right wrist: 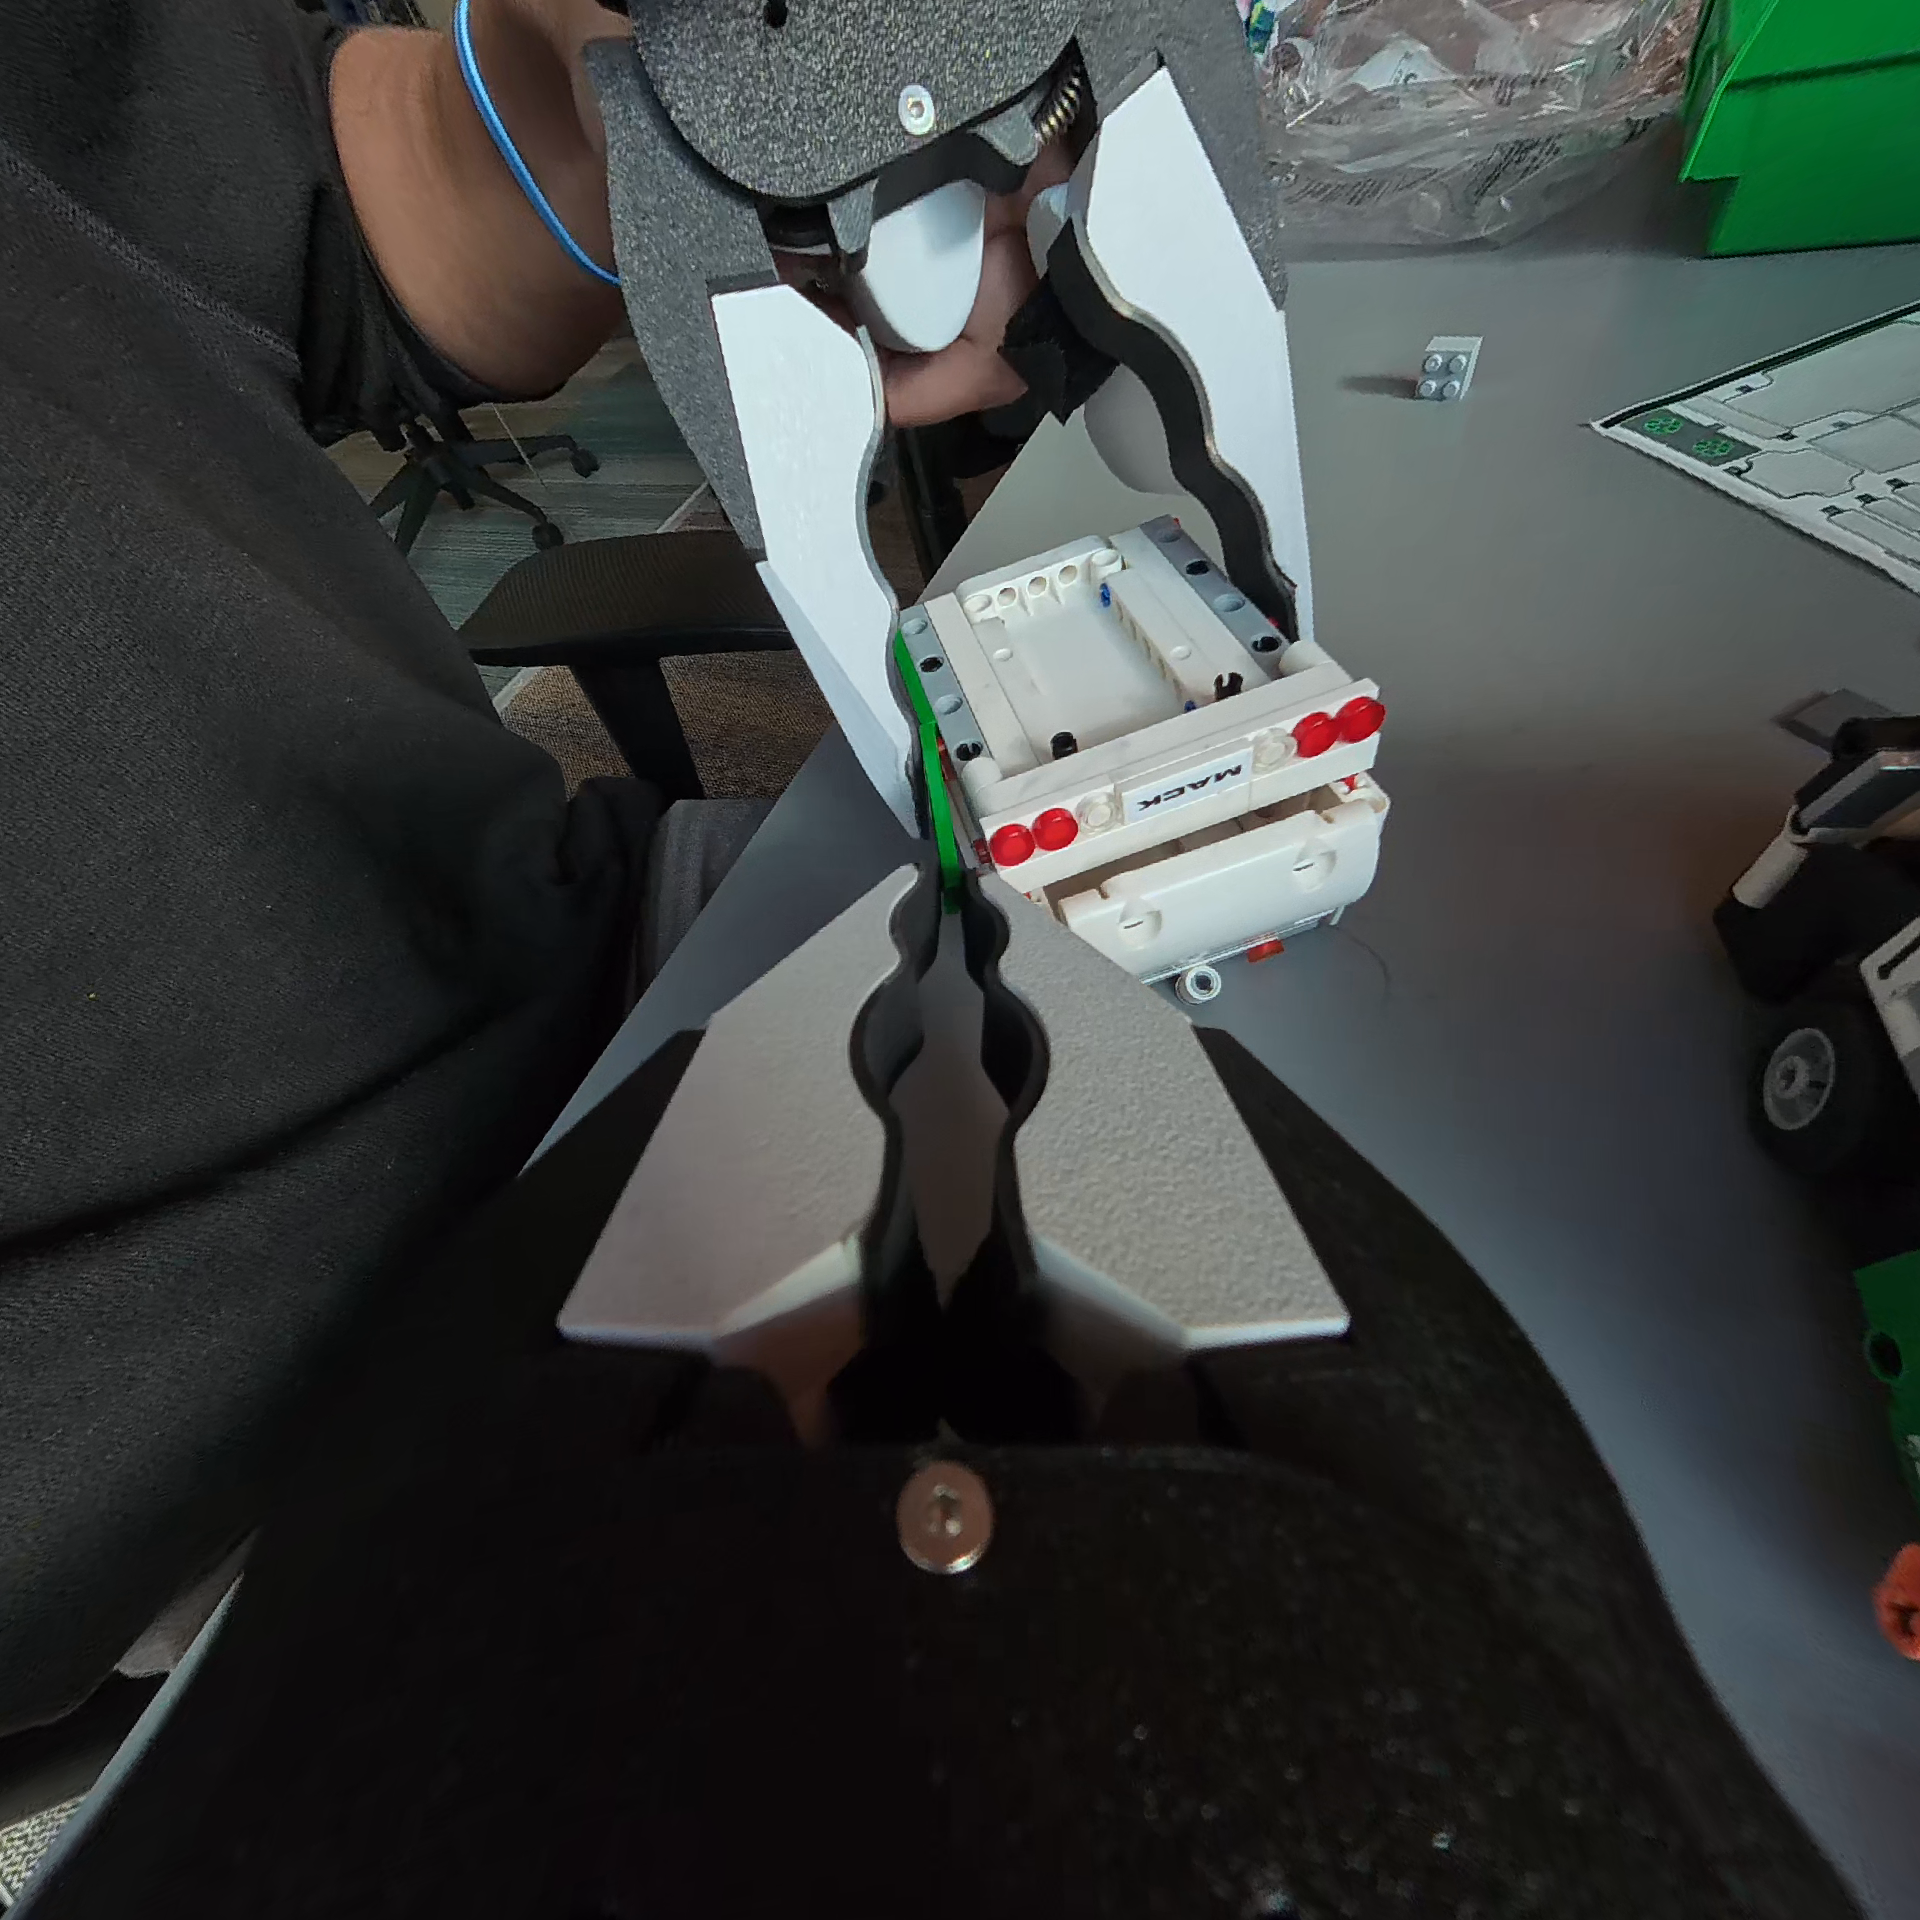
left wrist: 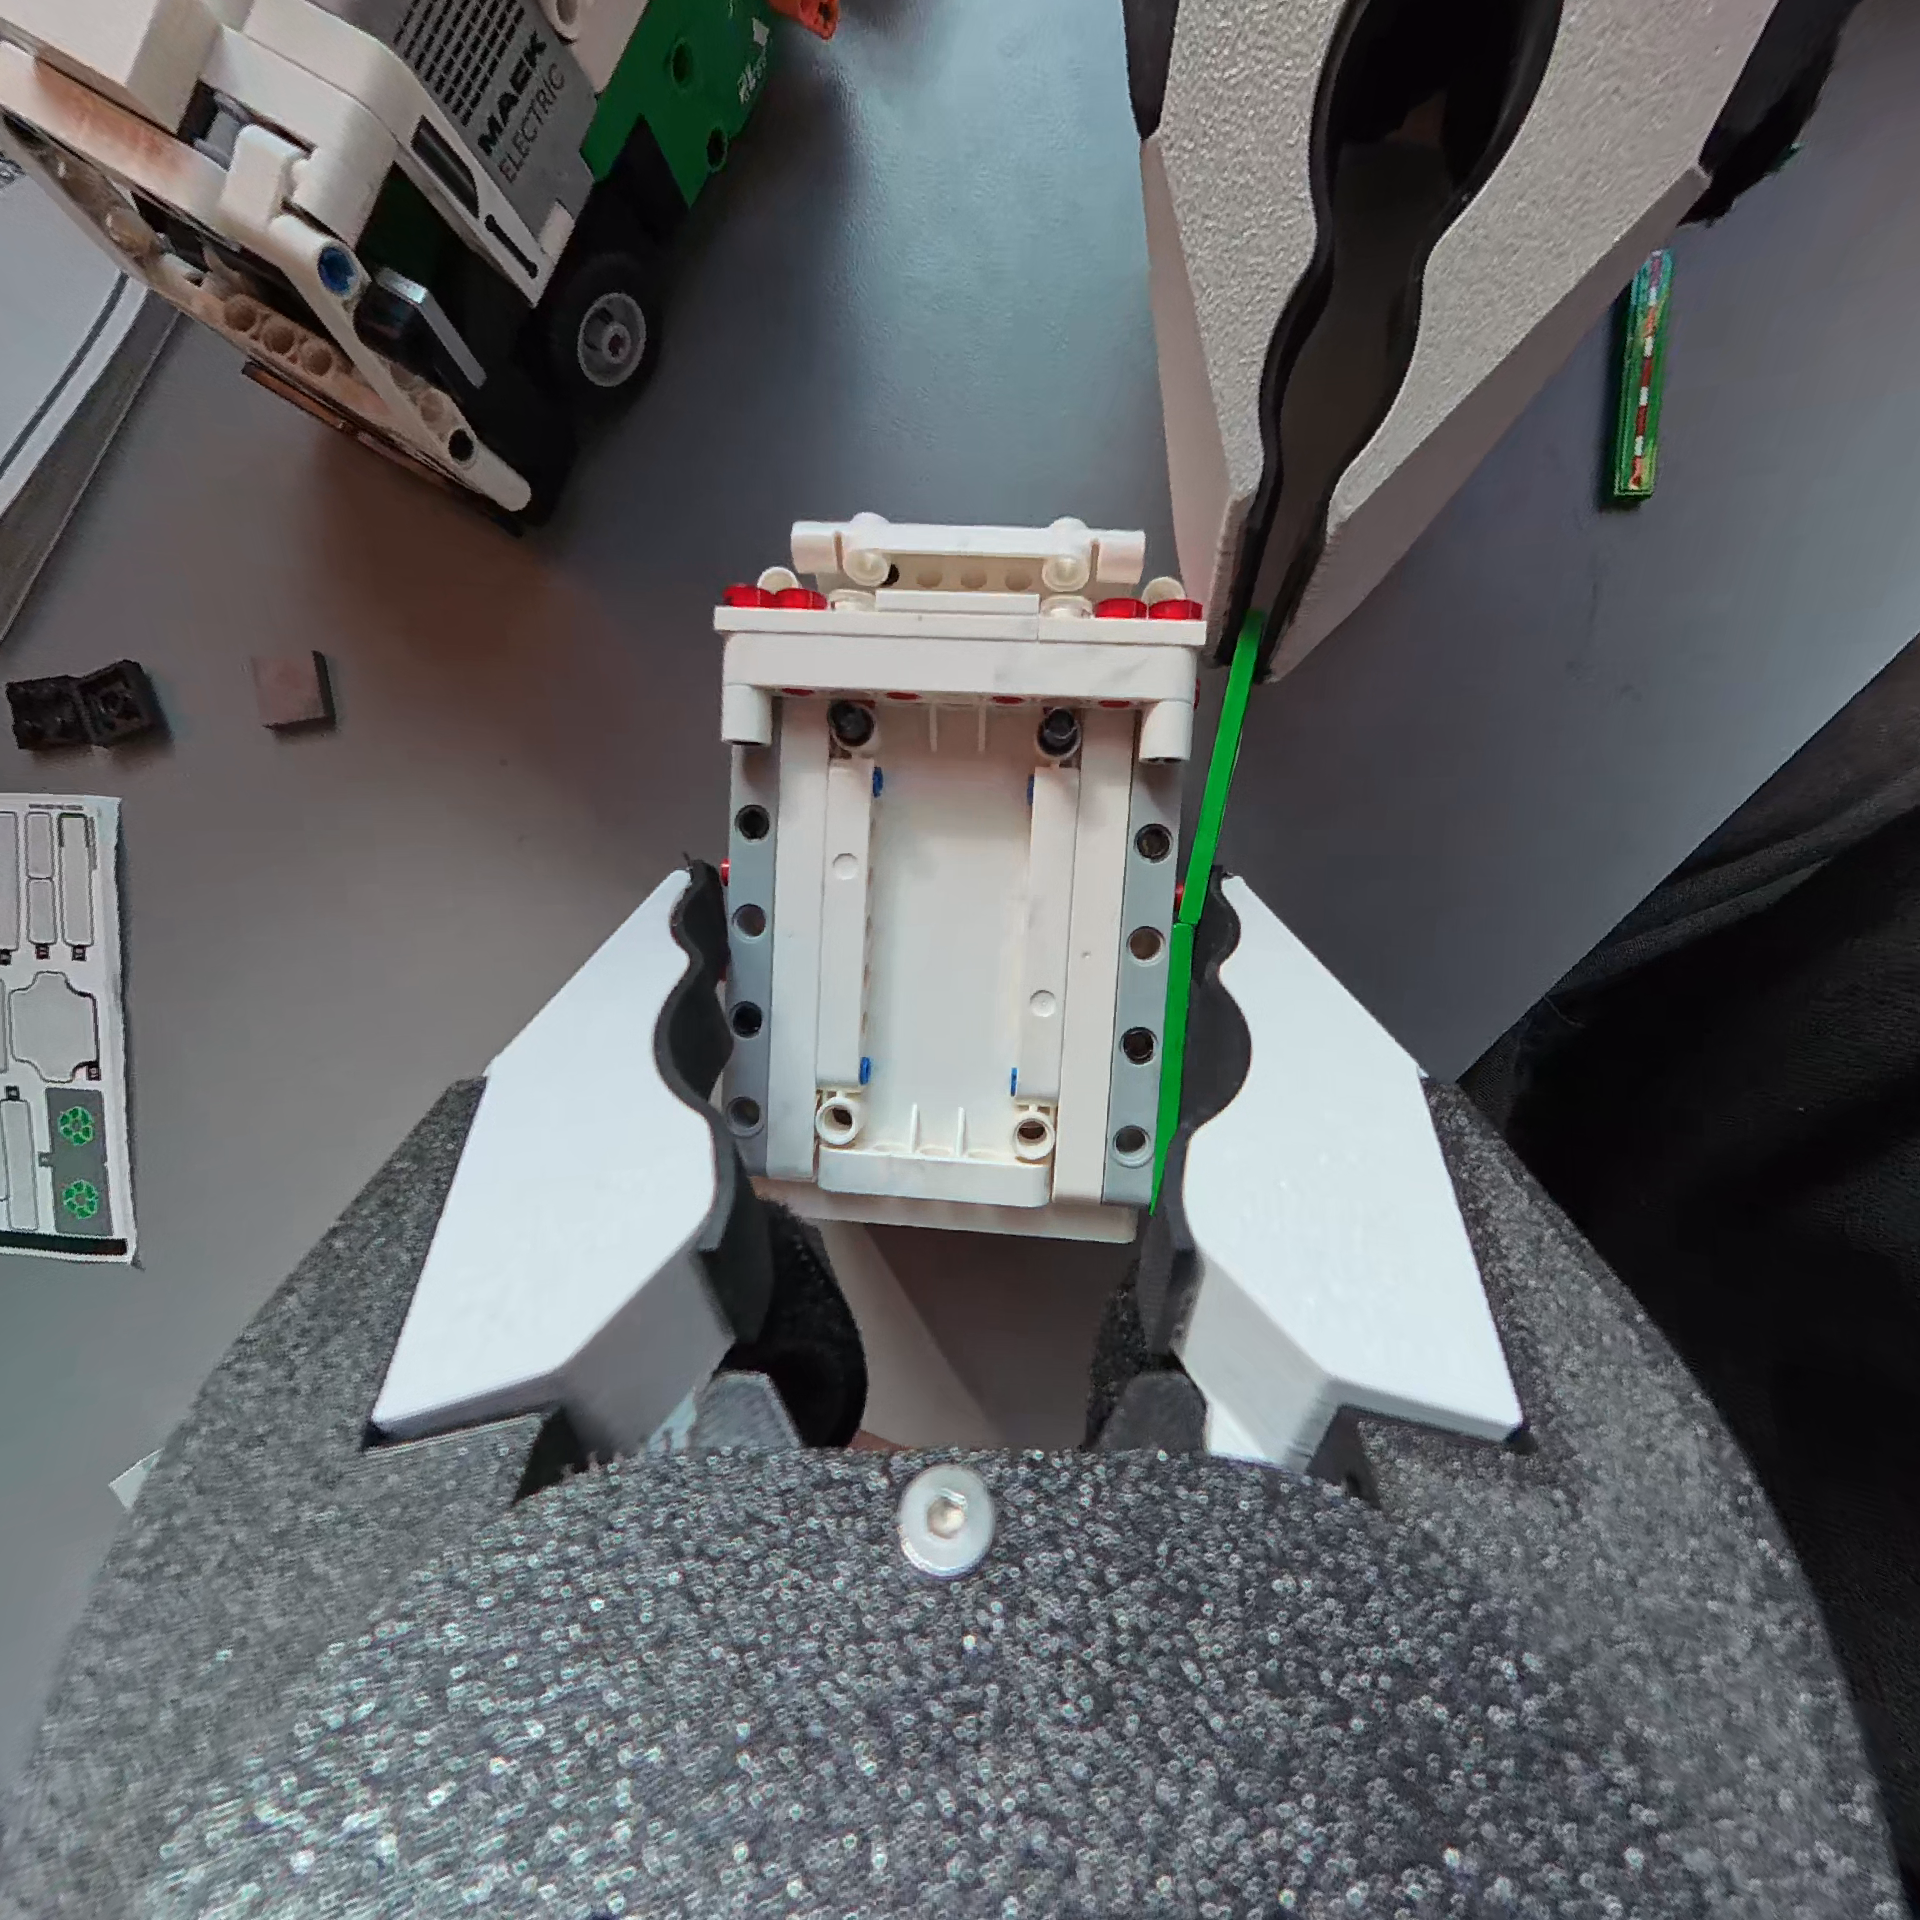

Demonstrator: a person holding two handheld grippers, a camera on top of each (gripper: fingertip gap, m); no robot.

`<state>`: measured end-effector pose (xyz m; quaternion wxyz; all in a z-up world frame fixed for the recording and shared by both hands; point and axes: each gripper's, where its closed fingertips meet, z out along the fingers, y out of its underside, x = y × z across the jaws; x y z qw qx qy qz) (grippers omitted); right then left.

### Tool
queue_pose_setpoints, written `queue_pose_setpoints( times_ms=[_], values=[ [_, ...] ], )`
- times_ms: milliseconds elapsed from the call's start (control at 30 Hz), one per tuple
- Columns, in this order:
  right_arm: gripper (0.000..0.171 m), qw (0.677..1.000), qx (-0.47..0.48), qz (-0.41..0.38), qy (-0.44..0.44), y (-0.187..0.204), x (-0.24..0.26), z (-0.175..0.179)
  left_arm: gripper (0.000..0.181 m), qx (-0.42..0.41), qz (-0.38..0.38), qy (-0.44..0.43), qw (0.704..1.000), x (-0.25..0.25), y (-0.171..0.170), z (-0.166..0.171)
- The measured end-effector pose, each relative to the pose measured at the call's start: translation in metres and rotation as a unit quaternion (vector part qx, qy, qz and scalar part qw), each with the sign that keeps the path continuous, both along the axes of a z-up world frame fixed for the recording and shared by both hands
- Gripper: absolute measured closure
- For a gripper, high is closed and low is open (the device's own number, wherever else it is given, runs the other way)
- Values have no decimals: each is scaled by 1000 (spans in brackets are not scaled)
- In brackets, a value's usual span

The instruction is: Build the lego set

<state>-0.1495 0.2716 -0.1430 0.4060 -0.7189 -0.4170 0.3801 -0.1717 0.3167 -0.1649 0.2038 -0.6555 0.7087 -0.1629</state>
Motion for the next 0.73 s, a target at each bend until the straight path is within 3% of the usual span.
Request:
queue_pose_setpoints(
  times_ms=[33,300,533,600,733],
  values=[
    [169,1000,1,-2,-3,0,0,-1,93,0,0,1,1000,0,0,0],
    [166,996,72,-34,-44,2,3,2,93,2,-3,-5,1000,1,1,0],
    [140,985,138,-41,-90,-6,23,18,93,2,-8,-6,1000,2,0,0],
    [112,980,156,-66,-108,7,29,21,93,1,-9,-6,1000,3,-1,0],
    [70,983,117,-36,-139,21,14,7,93,1,-10,-6,1000,3,-1,0]
  ],
)
